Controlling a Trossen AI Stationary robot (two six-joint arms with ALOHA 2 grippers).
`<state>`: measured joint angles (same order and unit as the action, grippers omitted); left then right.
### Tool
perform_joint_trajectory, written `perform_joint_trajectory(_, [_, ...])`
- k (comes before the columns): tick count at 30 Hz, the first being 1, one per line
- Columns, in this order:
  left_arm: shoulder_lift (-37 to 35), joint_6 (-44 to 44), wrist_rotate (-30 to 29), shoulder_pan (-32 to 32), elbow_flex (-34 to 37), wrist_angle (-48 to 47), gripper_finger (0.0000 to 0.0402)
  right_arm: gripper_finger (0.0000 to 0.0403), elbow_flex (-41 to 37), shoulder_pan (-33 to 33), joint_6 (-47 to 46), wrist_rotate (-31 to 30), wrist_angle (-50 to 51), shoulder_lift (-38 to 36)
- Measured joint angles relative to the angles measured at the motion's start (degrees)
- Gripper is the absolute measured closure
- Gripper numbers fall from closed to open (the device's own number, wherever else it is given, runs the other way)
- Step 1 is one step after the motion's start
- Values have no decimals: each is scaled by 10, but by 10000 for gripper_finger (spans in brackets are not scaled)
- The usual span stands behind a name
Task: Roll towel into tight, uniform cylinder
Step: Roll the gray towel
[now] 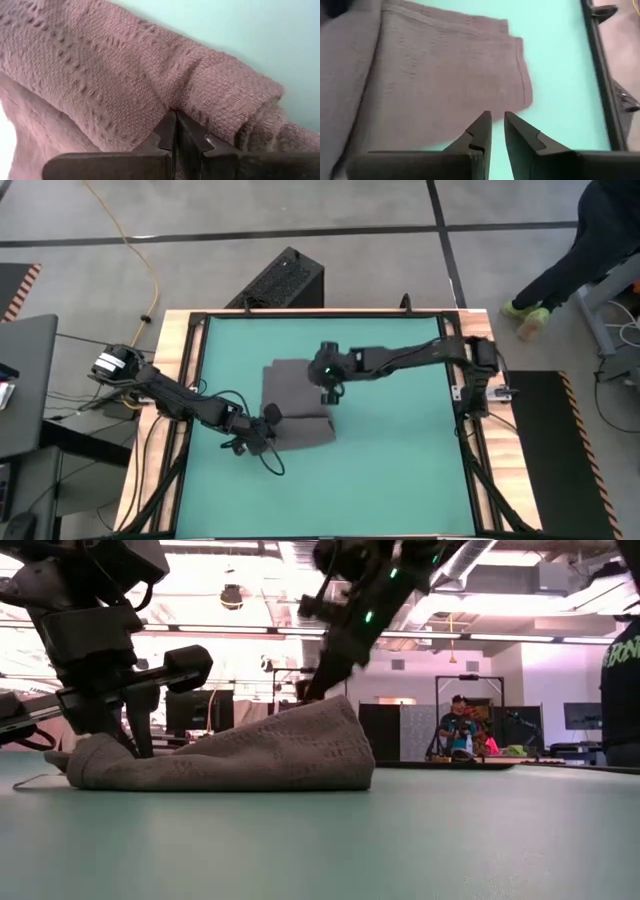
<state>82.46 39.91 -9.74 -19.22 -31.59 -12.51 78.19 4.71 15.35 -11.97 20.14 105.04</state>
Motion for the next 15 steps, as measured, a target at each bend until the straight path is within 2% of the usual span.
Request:
perform_joint_trajectory(2, [0,15,0,0,0,0,401,325,0,-2,0,2,19,-27])
perform_joint_trajectory(7, [0,47,-1,3,0,0,401,287,0,-53,14,91,46,-64])
perform_joint_trajectory(11, [-1,61,5,7,0,3,401,226,-1,-130,68,86,24,-44])
perform_joint_trajectory(15, [-1,59,6,9,1,14,401,178,0,-188,115,2,-58,-11])
